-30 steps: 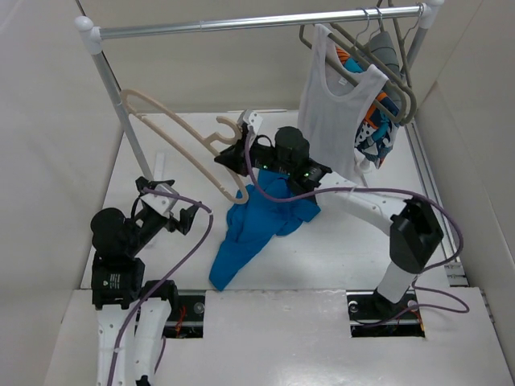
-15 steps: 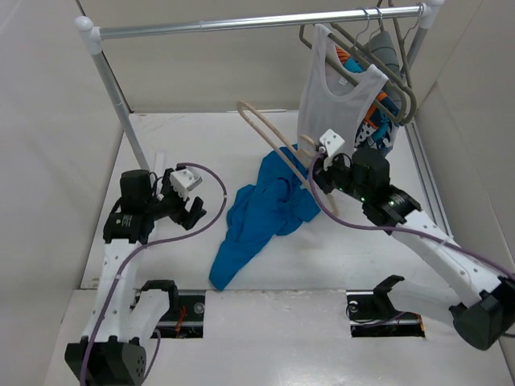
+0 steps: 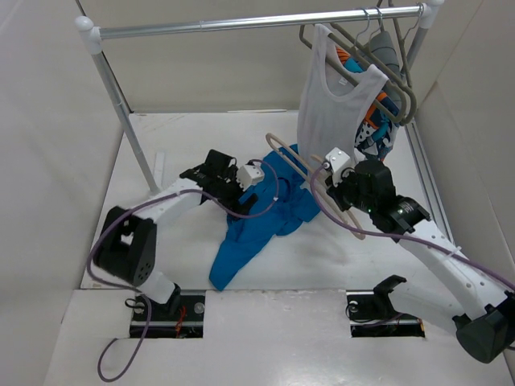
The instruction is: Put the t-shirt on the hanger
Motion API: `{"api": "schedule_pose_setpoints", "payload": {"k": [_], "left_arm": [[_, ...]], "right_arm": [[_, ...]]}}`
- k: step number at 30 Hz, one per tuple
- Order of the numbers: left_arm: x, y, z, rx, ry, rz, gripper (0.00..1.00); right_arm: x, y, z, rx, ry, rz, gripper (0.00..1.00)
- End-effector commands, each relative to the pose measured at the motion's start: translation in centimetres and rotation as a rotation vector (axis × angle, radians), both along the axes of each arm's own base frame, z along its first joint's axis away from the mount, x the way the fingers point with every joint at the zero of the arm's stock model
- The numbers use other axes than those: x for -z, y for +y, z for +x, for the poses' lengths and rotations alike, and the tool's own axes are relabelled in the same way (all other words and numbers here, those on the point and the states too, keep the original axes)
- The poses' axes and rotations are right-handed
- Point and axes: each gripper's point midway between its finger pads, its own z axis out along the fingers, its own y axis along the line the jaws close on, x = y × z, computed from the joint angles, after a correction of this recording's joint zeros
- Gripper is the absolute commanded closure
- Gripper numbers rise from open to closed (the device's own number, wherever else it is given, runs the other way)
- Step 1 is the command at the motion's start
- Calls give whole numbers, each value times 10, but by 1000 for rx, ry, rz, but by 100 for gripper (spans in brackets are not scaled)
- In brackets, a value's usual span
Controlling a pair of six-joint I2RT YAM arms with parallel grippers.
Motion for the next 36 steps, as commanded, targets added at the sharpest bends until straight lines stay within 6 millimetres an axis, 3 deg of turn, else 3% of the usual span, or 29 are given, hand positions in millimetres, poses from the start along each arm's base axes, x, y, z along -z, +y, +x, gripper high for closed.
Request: {"api": "schedule_pose_setpoints", "payload": {"k": [1, 2, 5, 6, 10, 11, 12, 13, 15, 18, 19, 20, 22, 23, 24, 25, 26, 29, 30, 32, 33, 34, 36], "left_arm": [[-1, -21, 41, -69, -31, -42, 12], [13, -25, 43, -70, 12, -41, 16], [20, -33, 46, -57, -18, -49, 22], [33, -26, 41, -59, -13, -18, 39], [51, -5, 22, -18, -26, 60, 83], [53, 1, 16, -8, -36, 77, 100], [41, 4, 12, 7, -79, 67, 100], [49, 15, -2, 54, -98, 103, 100], [43, 25, -17, 102, -135, 120, 100], [30, 38, -63, 254, -159, 120, 100], [17, 42, -85, 314, -181, 107, 100], [17, 38, -108, 397, -176, 72, 100], [5, 37, -129, 494, -234, 32, 100], [-12, 36, -133, 487, -319, -14, 65], [-24, 32, -131, 463, -361, -56, 44], [-31, 29, -130, 423, -382, -90, 31], [-53, 18, -122, 340, -424, -183, 26], [-76, 5, -83, 129, -413, -250, 31], [-97, -2, -70, 55, -388, -291, 34], [-99, -9, -49, -13, -328, -265, 49], [-78, -17, -35, -33, -244, -217, 53], [-92, -24, -16, -77, -256, -227, 55], [-82, -28, 3, -114, -246, -193, 57]], "right_arm": [[-23, -10, 6, 41, -66, -9, 100], [-23, -10, 6, 42, -66, -9, 100], [-27, -15, 4, 59, -79, -13, 100], [-27, -15, 4, 59, -79, -13, 100], [-22, -17, 3, 44, -67, -49, 100], [-17, -15, 1, 29, -51, -68, 100], [-19, -14, 4, 22, -58, -78, 100], [-22, -11, 1, 12, -59, -78, 100], [-22, -9, 1, -10, -62, -99, 100], [-24, -8, -1, -34, -68, -122, 100], [-27, -9, -2, -33, -77, -117, 100], [-27, -11, -1, -25, -79, -121, 100], [-28, -11, -4, -31, -85, -133, 100], [-30, -12, -5, -31, -93, -128, 100], [-30, -12, -5, -31, -93, -128, 100], [-28, -10, -8, -40, -85, -132, 100], [-29, -9, -8, -42, -88, -137, 100], [-31, -7, -11, -53, -97, -132, 100], [-31, -7, -11, -54, -97, -132, 100], [-33, -3, -11, -62, -105, -126, 100], [-33, -1, -13, -73, -106, -126, 100], [-33, -2, -12, -65, -108, -130, 100], [-35, 1, -12, -73, -117, -123, 100]]}}
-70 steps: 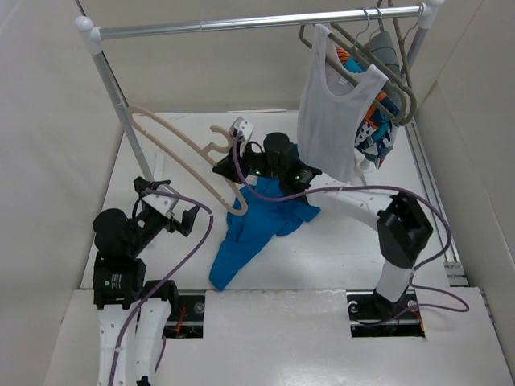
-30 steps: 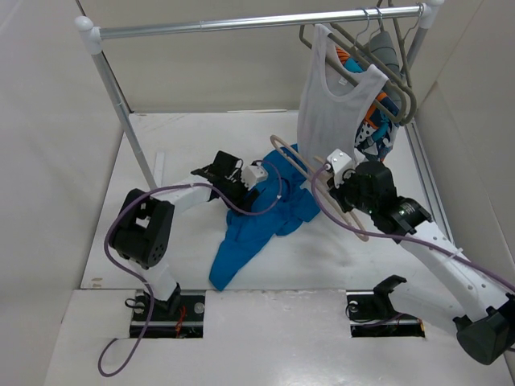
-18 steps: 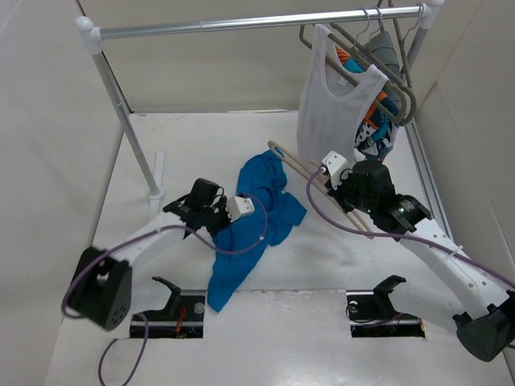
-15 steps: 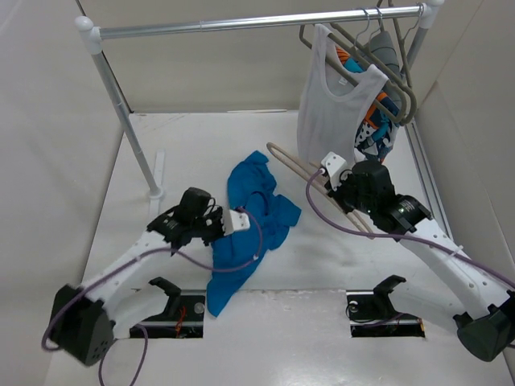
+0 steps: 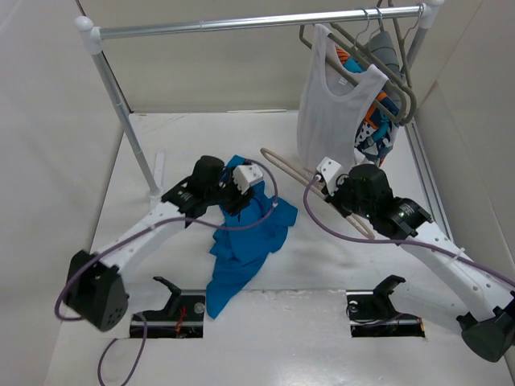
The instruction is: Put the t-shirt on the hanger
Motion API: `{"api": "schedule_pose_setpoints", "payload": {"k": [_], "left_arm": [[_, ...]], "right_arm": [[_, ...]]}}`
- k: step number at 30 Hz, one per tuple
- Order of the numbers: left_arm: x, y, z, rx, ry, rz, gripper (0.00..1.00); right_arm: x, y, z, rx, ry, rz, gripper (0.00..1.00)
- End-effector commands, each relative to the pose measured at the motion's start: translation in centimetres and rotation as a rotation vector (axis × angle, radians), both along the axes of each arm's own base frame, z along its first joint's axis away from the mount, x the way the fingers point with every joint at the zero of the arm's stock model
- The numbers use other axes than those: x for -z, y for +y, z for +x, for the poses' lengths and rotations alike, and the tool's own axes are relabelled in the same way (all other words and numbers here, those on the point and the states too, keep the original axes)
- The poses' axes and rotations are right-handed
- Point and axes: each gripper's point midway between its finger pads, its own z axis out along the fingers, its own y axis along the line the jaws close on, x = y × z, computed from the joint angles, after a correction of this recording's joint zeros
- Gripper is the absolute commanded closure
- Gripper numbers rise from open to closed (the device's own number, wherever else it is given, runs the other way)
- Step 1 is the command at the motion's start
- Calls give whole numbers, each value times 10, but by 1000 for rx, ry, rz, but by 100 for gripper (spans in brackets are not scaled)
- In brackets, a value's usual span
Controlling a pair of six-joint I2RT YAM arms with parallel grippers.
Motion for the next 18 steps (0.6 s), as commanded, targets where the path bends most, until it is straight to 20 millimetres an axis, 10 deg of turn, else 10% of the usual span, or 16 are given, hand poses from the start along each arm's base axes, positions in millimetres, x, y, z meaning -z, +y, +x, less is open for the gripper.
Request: {"api": "schedule_pose_setpoints", "payload": {"k": [1, 18], "left_arm": [[-4, -14, 43, -149, 3, -46, 57], [75, -6, 91, -238, 139, 232, 53]], "right_arm": [[-34, 6, 6, -5, -99, 47, 100], [-47, 18, 11, -36, -173, 105, 100]]}}
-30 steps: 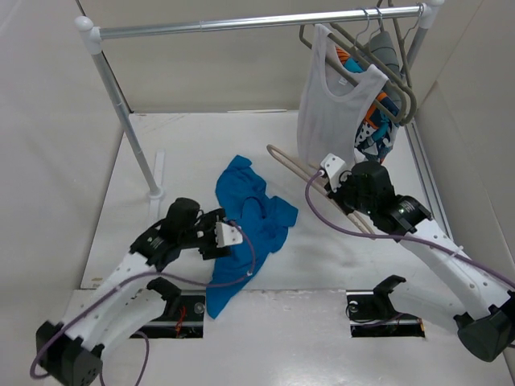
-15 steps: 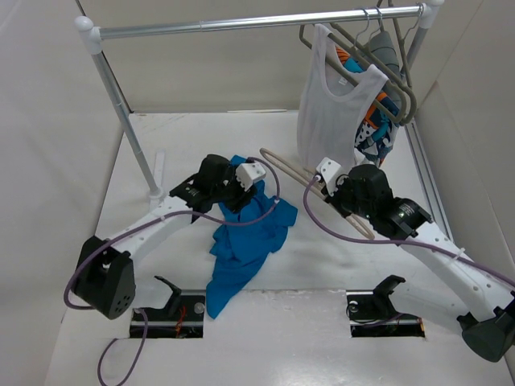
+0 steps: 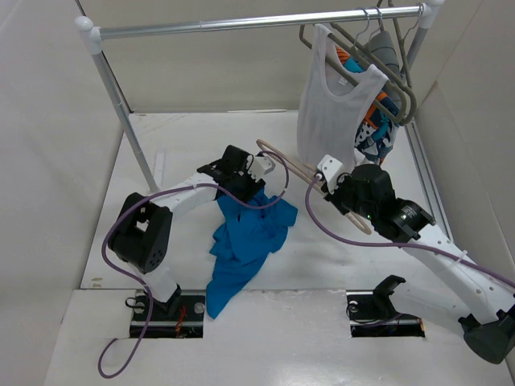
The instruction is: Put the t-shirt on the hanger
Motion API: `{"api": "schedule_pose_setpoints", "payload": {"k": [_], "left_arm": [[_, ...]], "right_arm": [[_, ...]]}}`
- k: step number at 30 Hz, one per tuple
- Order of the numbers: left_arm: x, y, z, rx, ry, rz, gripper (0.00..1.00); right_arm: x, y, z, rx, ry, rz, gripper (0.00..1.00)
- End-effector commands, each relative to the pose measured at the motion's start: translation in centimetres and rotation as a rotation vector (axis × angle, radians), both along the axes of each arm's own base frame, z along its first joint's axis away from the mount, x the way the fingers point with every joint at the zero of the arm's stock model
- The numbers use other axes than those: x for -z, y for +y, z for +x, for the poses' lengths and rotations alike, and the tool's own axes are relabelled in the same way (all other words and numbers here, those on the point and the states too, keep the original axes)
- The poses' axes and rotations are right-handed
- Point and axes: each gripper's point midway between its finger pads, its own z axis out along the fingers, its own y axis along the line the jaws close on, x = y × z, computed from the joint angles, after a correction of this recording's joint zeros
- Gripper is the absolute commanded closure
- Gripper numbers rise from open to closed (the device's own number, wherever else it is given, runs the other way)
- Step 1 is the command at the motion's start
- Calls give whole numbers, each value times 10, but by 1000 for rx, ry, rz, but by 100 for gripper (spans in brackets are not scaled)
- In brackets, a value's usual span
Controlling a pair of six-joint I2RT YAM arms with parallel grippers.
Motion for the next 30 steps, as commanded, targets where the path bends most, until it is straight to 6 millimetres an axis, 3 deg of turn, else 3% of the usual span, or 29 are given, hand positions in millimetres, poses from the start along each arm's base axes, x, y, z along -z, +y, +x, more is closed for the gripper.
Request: {"api": "schedule_pose_setpoints", "payload": {"k": [1, 10, 12, 14, 17, 22, 24, 30], "left_arm": [[3, 10, -1, -25, 0, 37, 54], [12, 19, -12, -11, -5, 56, 59], [15, 24, -6, -36, -38, 72, 75], [18, 26, -6, -49, -31, 79, 85], [3, 18, 0, -56, -36, 25, 99], [-52, 9, -2, -30, -90, -83, 100], [-63, 8, -5, -32, -95, -102, 100], [-67, 12, -25, -34, -34, -117, 100]], "right_arm": [[-30, 10, 7, -17, -101, 70, 100], [-26, 1, 10, -7, -106, 24, 100], [-23, 3, 11, -21, -99, 14, 100], [-21, 5, 11, -36, -88, 3, 100], [-6, 0, 2, -52, -19, -50, 100], [7, -17, -24, -71, 45, -97, 100], [13, -19, -33, -70, 69, -79, 100], [29, -5, -63, -175, 136, -58, 100]]}}
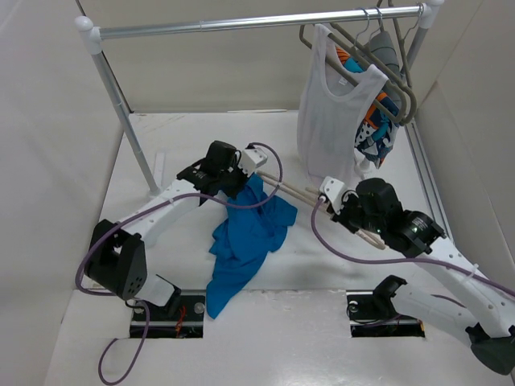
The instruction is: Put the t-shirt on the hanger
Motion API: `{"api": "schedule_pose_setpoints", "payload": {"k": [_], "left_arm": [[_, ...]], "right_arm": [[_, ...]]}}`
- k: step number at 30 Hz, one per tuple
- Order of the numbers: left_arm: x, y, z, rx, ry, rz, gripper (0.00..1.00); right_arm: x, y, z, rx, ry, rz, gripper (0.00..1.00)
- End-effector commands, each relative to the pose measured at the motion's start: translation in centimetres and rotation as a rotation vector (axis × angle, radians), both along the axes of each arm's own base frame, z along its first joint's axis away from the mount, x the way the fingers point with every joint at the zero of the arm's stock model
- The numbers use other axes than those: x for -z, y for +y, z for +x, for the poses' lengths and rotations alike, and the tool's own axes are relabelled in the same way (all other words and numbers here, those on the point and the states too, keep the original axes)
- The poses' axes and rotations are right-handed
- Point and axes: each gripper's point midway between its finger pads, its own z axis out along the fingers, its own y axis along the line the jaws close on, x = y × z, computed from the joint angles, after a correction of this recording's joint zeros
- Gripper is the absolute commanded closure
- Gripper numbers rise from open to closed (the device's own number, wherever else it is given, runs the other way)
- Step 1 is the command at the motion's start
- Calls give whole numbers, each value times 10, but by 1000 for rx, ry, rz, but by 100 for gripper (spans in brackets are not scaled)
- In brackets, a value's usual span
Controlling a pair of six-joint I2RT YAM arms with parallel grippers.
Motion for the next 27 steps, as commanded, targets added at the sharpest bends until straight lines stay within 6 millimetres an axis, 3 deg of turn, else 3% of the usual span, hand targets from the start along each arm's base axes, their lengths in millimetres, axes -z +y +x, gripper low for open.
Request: {"api": "schedule_pose_setpoints", "payload": {"k": [1, 6, 12, 13, 21, 27], "left_arm": [[-9, -2, -10, -9, 46, -37, 100], [-10, -2, -8, -23, 40, -42, 100], [-6, -5, 5, -48, -1, -16, 95], [2, -4, 3, -52, 9, 6, 95], [3, -2, 7, -69, -12, 13, 97], [-1, -2, 7, -63, -23, 13, 97]], "right_arm": [[8, 16, -26, -97, 55, 33, 100], [6, 34, -45, -192, 62, 48, 100], [12, 29, -60, -176, 112, 62, 100], [10, 29, -61, -171, 110, 73, 100], [-17, 35, -60, -150, 56, 157, 100], [3, 47, -56, -171, 99, 123, 100]]}}
